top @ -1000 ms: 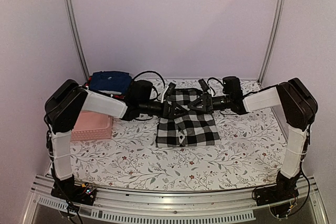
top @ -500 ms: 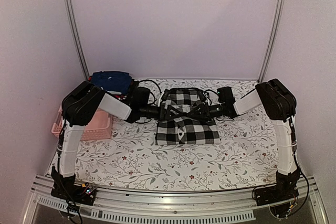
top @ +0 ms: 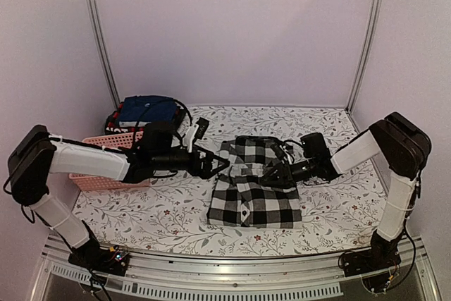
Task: Fold and stack the mixed laundry pile
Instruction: Adjust the 2/3-rectangle-folded shirt at the center of the board, then pick up the 2/3-rectangle-folded shirt from the center of the board.
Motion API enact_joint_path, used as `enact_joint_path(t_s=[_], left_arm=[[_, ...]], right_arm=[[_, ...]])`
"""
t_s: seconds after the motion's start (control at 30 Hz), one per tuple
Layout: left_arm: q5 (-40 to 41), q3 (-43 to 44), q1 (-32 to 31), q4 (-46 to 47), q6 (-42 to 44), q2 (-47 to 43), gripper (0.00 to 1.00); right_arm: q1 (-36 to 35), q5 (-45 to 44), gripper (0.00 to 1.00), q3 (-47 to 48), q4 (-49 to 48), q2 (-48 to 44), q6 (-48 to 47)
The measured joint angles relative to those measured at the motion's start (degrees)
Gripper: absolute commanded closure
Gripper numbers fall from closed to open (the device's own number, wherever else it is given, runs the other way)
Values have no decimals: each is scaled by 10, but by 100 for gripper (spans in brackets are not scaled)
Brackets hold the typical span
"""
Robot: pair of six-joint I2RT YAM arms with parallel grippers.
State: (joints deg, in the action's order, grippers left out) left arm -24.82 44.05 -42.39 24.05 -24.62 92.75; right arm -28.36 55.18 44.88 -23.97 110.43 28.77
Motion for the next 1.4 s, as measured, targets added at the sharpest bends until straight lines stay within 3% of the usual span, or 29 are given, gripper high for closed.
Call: enact_joint_path(t_s=[0.17,0.27,0.43,0.63,0.83,1.0,1.2,1.4], left_arm=[[171,-16,-89,-32,140,-118,0],[234,-61,-151,-44,221,-136,8],[313,-86,-241,-72,324,-99,23],[375,-60,-314,-79,419,-14,33],[420,-17,-341,-83,494,75,41],[465,-1,-343,-61,543,116,58],[503,0,-343,-40,586,128,99],[500,5,-344,-91,586,75,100]], right_arm=[[12,-34,66,59,103,-79,-48],[9,-45,77,134,151,-89,-89],[-5,-41,87,218,222,-59,-153],[-24,-21,91,254,285,44,-212],[-28,-22,91,261,324,124,-238],[-31,-28,91,279,344,137,-256],[-34,-31,92,280,347,140,-269],[-43,-35,91,278,343,140,-273]])
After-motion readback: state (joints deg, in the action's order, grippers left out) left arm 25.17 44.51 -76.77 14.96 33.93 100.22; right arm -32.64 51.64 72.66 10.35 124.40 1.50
